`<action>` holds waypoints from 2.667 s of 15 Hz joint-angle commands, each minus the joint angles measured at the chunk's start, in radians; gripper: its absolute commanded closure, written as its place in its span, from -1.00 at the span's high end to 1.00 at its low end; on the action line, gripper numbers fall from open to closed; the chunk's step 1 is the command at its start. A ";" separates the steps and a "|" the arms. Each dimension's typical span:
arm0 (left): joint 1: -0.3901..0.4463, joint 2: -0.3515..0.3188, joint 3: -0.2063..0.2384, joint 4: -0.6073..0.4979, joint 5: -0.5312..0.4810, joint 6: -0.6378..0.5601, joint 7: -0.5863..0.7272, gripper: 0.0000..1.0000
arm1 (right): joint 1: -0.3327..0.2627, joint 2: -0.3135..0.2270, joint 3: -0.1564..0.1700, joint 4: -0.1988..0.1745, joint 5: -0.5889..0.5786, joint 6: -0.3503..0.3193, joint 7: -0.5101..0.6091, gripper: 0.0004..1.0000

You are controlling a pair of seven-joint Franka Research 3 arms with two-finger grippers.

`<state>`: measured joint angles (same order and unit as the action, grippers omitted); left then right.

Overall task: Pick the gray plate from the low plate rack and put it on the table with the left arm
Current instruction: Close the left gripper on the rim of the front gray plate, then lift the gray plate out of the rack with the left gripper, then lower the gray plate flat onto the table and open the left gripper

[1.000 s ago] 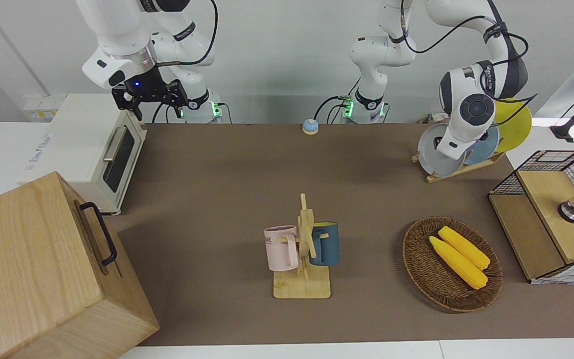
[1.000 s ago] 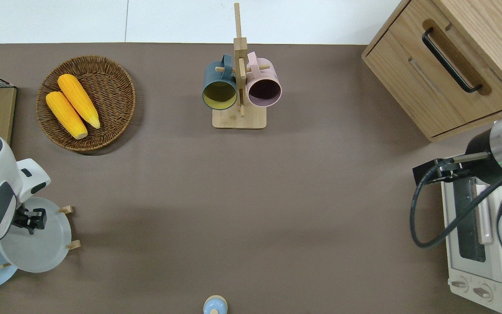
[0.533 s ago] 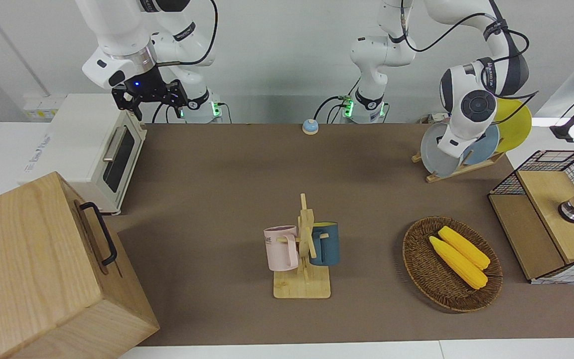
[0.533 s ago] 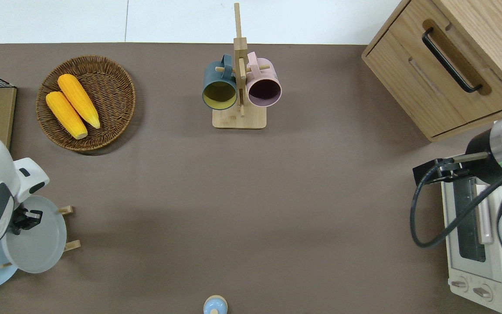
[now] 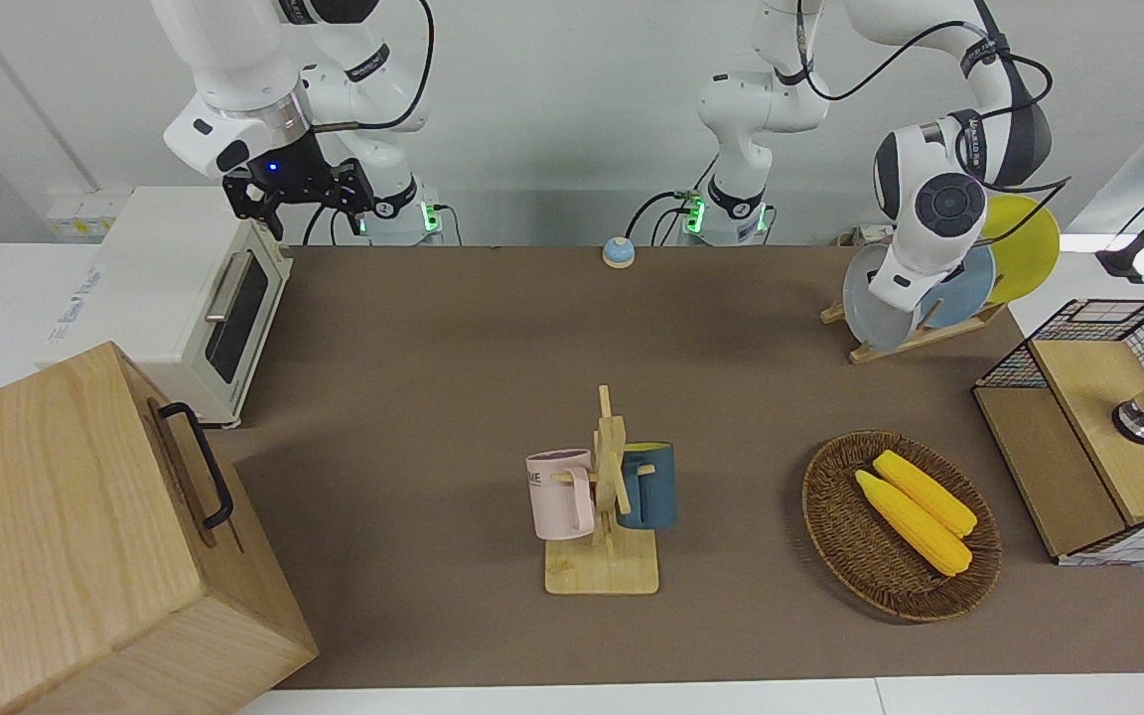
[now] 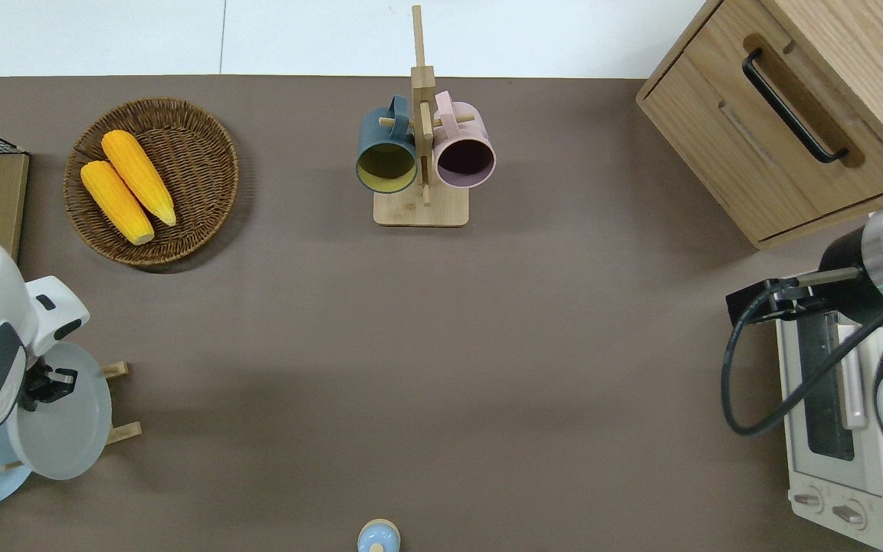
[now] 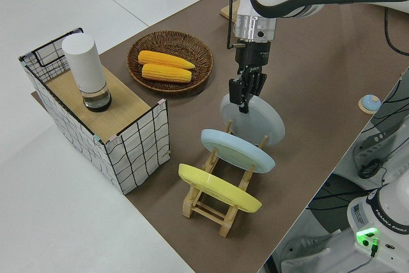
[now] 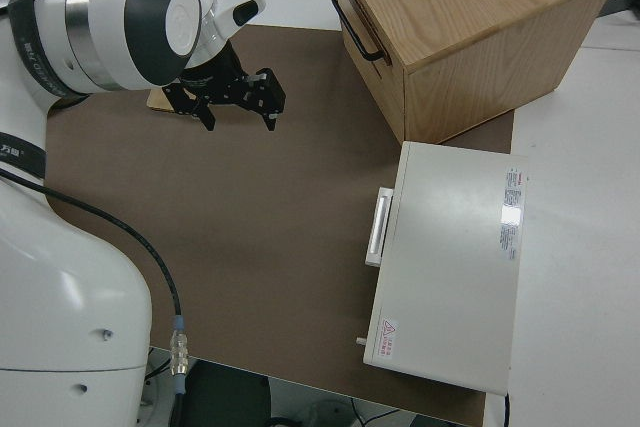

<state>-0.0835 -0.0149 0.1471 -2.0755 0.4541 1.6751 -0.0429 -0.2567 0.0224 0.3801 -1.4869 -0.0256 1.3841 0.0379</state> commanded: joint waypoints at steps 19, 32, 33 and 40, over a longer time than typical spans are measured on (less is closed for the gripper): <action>0.002 -0.027 -0.032 0.269 -0.447 -0.299 -0.090 -0.80 | -0.026 -0.002 0.023 0.010 -0.007 -0.014 0.013 0.97; 0.004 -0.094 -0.161 -0.104 -0.700 0.230 -0.179 -0.80 | -0.026 -0.002 0.023 0.010 -0.007 -0.014 0.013 0.97; 0.004 -0.106 -0.165 -0.133 -0.700 0.265 -0.179 -0.80 | -0.026 -0.002 0.023 0.010 -0.007 -0.014 0.013 0.97; 0.005 -0.102 -0.184 -0.216 -0.637 0.310 -0.192 -0.77 | -0.026 -0.002 0.023 0.010 -0.007 -0.014 0.013 0.97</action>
<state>-0.0855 -0.0905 -0.0254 -2.2239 -0.2242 1.9543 -0.2154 -0.2567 0.0224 0.3801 -1.4869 -0.0257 1.3841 0.0379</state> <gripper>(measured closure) 0.890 0.013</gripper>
